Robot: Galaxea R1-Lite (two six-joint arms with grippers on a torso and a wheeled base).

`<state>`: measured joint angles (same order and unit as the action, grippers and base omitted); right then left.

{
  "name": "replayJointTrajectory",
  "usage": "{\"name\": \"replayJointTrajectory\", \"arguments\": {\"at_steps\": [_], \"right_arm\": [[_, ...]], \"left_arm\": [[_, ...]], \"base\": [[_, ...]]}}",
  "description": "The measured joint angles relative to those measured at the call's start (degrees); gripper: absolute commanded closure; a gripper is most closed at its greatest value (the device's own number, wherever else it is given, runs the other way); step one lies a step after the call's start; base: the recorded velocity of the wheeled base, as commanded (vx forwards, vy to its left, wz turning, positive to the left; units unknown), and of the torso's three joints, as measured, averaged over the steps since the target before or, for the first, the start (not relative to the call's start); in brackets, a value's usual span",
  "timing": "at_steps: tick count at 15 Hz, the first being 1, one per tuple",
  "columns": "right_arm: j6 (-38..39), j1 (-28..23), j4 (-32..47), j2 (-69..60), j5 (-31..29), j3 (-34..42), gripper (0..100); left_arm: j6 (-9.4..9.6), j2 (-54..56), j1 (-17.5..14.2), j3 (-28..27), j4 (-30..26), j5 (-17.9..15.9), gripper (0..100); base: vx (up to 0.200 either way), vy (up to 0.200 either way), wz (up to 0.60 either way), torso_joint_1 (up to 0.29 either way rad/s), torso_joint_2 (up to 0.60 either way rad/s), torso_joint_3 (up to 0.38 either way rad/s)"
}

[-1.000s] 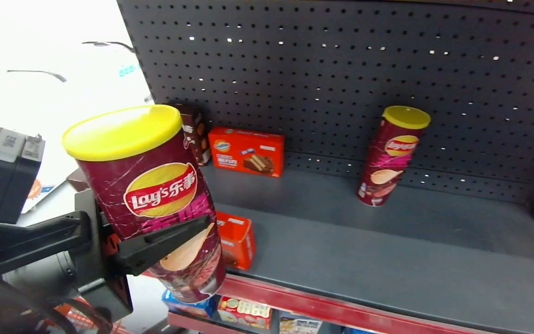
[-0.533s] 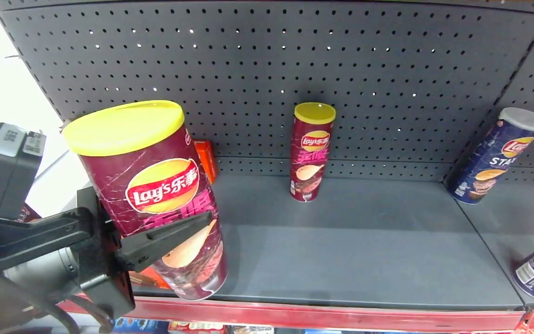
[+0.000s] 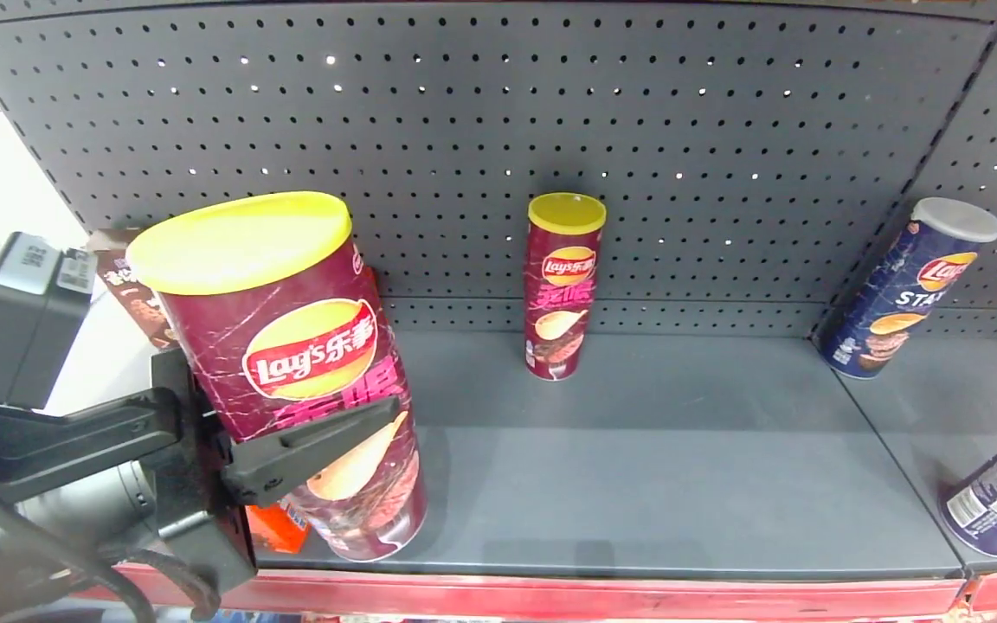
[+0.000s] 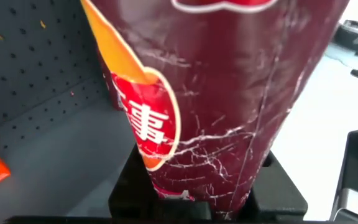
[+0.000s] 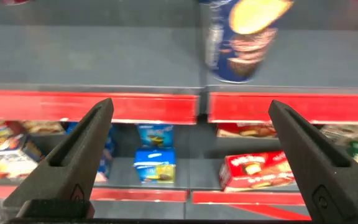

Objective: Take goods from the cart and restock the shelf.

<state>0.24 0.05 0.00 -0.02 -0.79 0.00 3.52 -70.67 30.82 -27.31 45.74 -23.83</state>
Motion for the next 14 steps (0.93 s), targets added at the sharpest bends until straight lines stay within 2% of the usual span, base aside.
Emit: {"name": "replayJointTrajectory", "arguments": {"at_steps": [10,11,12,14], "right_arm": [[-0.38,0.0,0.11,0.02,0.63,-0.11,0],[-0.35,0.02,0.79,0.32,1.3,-0.68,0],[-0.35,0.2,1.61,1.45,2.43,-3.08,0],[-0.68,0.96,3.83,7.68,7.49,-13.47,0]], "left_arm": [[-0.05,-1.16,0.1,-1.16,-0.09,-0.24,100],[-0.63,-1.22,-0.23,-1.5,-0.15,-0.09,100],[-1.18,-1.22,-0.5,-1.93,0.05,0.05,100],[-1.69,-1.29,-0.78,-1.61,-0.04,0.07,100]], "base": [[0.0,0.0,0.0,0.0,0.0,0.0],[0.0,0.0,0.0,0.0,0.0,0.0],[0.0,0.0,0.0,0.0,0.0,0.0],[0.0,0.0,0.0,0.0,0.0,0.0]]}}
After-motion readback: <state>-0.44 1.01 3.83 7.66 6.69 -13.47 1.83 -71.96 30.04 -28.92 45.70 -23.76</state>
